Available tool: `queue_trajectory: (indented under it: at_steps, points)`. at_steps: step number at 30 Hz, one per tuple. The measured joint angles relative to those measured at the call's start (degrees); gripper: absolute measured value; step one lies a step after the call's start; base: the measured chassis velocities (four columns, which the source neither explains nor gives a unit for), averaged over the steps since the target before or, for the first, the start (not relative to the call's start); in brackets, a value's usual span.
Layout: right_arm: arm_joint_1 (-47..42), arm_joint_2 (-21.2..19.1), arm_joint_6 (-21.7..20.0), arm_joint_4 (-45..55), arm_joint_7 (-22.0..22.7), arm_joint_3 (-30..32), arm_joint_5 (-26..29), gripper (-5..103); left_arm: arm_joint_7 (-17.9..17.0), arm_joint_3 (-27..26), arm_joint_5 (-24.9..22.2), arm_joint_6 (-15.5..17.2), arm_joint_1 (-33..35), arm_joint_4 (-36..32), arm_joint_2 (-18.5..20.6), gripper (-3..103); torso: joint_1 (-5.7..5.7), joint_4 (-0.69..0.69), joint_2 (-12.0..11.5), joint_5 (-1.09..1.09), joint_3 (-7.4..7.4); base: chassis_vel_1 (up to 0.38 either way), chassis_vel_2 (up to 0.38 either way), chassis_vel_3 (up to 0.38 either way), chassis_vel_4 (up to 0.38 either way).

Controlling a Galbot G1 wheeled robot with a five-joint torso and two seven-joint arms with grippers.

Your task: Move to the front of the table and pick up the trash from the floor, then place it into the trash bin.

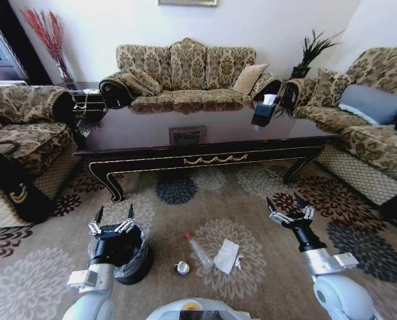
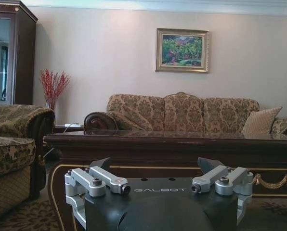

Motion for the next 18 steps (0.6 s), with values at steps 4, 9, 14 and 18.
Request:
queue_trajectory:
  at_steps: [4,9,14,18]
  points:
    - [0.05,0.04,0.38,-0.17,-0.02,-0.10,0.02,100,-0.20,0.01,0.15,0.04,-0.05,0.06,-0.02,100,0.00,0.00,0.00,0.00,-0.01,0.175,-0.174,-0.184,0.186]
    - [0.07,0.07,0.59,-0.21,0.01,-0.12,0.03,100,-3.78,0.00,0.90,1.99,-0.58,0.00,-0.12,100,-0.03,-0.02,0.01,0.01,-0.04,0.129,-0.170,-0.154,0.144]
    - [0.14,0.10,0.61,-0.24,0.85,-0.38,-0.16,100,-9.49,-2.47,-3.52,10.53,-3.69,-1.36,0.93,100,-0.01,0.00,0.00,0.01,0.00,0.025,-0.035,-0.012,0.018]
    - [0.16,0.21,0.61,-0.41,1.41,-0.73,-0.48,100,-15.14,-6.21,-8.98,19.69,-7.13,-0.53,3.45,100,0.01,0.01,0.00,0.00,0.01,-0.024,0.052,0.039,-0.044]
